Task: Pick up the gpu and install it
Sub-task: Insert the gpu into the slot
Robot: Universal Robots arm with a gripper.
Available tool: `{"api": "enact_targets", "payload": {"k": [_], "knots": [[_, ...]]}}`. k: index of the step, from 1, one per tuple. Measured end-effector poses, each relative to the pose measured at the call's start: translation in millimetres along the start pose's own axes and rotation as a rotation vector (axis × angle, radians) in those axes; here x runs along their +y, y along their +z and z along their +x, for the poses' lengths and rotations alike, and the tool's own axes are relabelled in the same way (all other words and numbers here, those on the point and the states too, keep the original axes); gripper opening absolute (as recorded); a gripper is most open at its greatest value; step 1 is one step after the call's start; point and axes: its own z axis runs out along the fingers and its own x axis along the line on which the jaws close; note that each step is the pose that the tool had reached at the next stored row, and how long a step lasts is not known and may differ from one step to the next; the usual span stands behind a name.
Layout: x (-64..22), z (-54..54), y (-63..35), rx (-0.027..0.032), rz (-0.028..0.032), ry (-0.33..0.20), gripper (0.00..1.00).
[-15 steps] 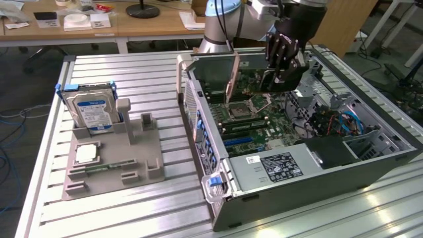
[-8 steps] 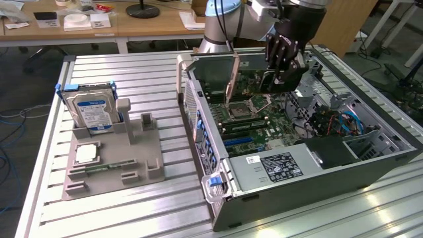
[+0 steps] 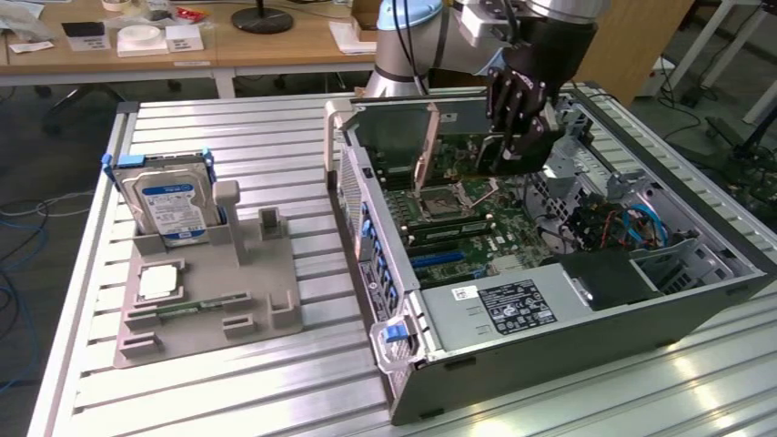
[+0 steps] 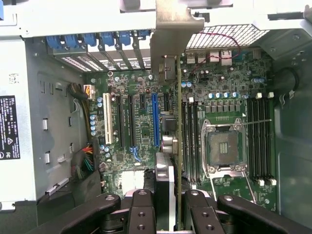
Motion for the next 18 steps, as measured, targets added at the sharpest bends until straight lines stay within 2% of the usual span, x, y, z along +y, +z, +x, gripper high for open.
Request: {"api": "enact_targets", "payload": {"k": [18], "knots": [[-0.3, 1.0, 6.6, 0.0, 0.0, -0.001, 0.28]]}}
